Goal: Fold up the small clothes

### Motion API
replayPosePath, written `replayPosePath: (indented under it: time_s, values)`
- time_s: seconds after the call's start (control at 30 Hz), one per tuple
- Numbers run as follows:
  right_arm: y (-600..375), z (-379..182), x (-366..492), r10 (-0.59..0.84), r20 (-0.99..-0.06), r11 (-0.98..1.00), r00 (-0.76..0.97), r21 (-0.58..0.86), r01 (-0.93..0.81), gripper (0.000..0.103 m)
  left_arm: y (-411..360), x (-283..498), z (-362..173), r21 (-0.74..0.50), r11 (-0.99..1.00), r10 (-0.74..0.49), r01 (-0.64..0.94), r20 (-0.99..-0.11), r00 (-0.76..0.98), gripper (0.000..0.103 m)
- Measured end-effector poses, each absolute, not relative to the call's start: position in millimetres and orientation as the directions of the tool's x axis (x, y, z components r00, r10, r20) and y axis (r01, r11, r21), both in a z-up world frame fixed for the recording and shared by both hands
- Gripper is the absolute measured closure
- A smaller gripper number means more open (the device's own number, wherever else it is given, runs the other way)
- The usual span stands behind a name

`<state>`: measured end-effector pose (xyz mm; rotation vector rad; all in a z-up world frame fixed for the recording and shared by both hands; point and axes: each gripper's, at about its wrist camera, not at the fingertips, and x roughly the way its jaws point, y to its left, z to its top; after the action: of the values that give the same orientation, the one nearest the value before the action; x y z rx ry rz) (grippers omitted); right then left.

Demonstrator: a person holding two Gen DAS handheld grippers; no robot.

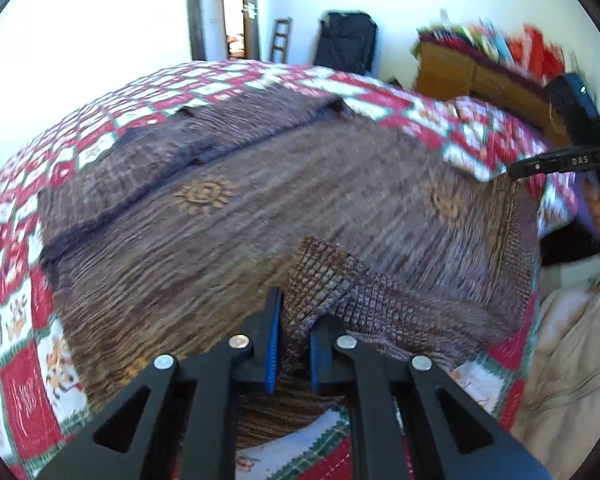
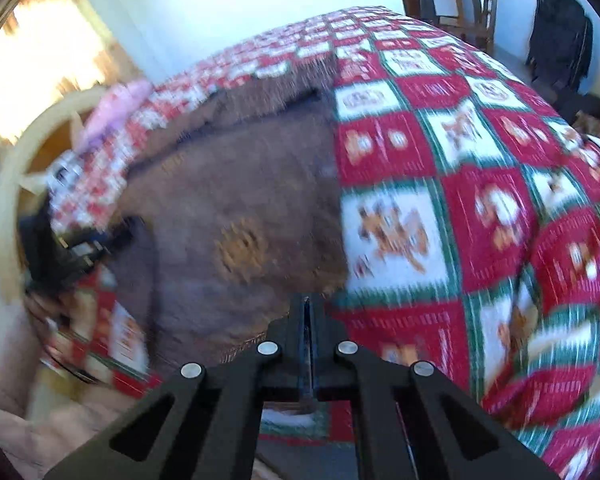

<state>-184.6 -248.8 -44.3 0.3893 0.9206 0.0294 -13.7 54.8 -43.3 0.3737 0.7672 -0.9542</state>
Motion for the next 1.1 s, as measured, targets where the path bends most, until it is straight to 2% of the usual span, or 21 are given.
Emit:
replayPosePath:
  time_s: [0.17, 0.4, 0.47, 0.6, 0.63, 0.67, 0.73, 0.8, 0.87, 0.93, 1.0, 1.07, 1.1]
  values:
    - [-261, -17, -146, 0.294, -0.698, 0.886, 0.653, 0.456, 0.089, 0.101, 83, 5, -26, -0.155, 0.618, -0.642, 0.771, -0.665, 0.381, 0.091]
    - [-309, -34, -71, 0.307, -0.635, 0.806, 0.709, 0.569, 0.161, 0.101, 106, 42, -45, -0.218, 0.778, -0.556, 0.589, -0.676, 0.483, 0.091]
    - [-323, -43, -63, 0.271, -0.630, 0.793, 0.728, 0.575, 0.202, 0.101, 109, 49, -60, -0.239, 0.812, -0.527, 0.532, -0.692, 0.494, 0.096]
    - [-324, -46, -69, 0.242, -0.652, 0.831, 0.718, 0.522, 0.193, 0.099, 117, 49, -73, -0.314, 0.810, -0.562, 0.496, -0.660, 0.499, 0.096]
    - [-319, -47, -73, 0.234, -0.676, 0.860, 0.699, 0.479, 0.176, 0.087, 119, 50, -74, -0.332, 0.807, -0.571, 0.489, -0.651, 0.501, 0.095]
    - [-314, -48, -78, 0.226, -0.694, 0.883, 0.683, 0.442, 0.157, 0.063, 121, 51, -76, -0.346, 0.805, -0.577, 0.481, -0.642, 0.505, 0.094]
    - [-297, -48, -101, 0.208, -0.695, 0.926, 0.688, 0.366, 0.089, 0.035, 122, 52, -77, -0.359, 0.804, -0.583, 0.474, -0.634, 0.509, 0.094]
    - [-287, -47, -123, 0.179, -0.682, 0.956, 0.709, 0.290, 0.038, 0.034, 120, 53, -76, -0.362, 0.803, -0.585, 0.474, -0.634, 0.506, 0.094]
    - [-270, -49, -134, 0.089, -0.706, 0.990, 0.703, 0.141, 0.017, 0.034, 119, 53, -77, -0.359, 0.798, -0.588, 0.484, -0.638, 0.497, 0.094]
    - [-254, -54, -140, 0.036, -0.734, 0.999, 0.678, 0.012, -0.041, 0.039, 121, 53, -74, -0.357, 0.789, -0.595, 0.499, -0.647, 0.477, 0.093]
    - [-243, -59, -137, 0.084, -0.767, 0.992, 0.636, 0.003, -0.126, 0.046, 120, 55, -71, -0.394, 0.760, -0.628, 0.516, -0.647, 0.432, 0.083]
    - [-235, -60, -129, 0.111, -0.772, 0.986, 0.626, 0.008, -0.165, 0.053, 117, 55, -67, -0.441, 0.724, -0.669, 0.531, -0.635, 0.386, 0.056]
    - [-229, -61, -119, 0.122, -0.777, 0.983, 0.618, 0.007, -0.185, 0.060, 114, 55, -65, -0.447, 0.714, -0.678, 0.538, -0.633, 0.374, 0.052]
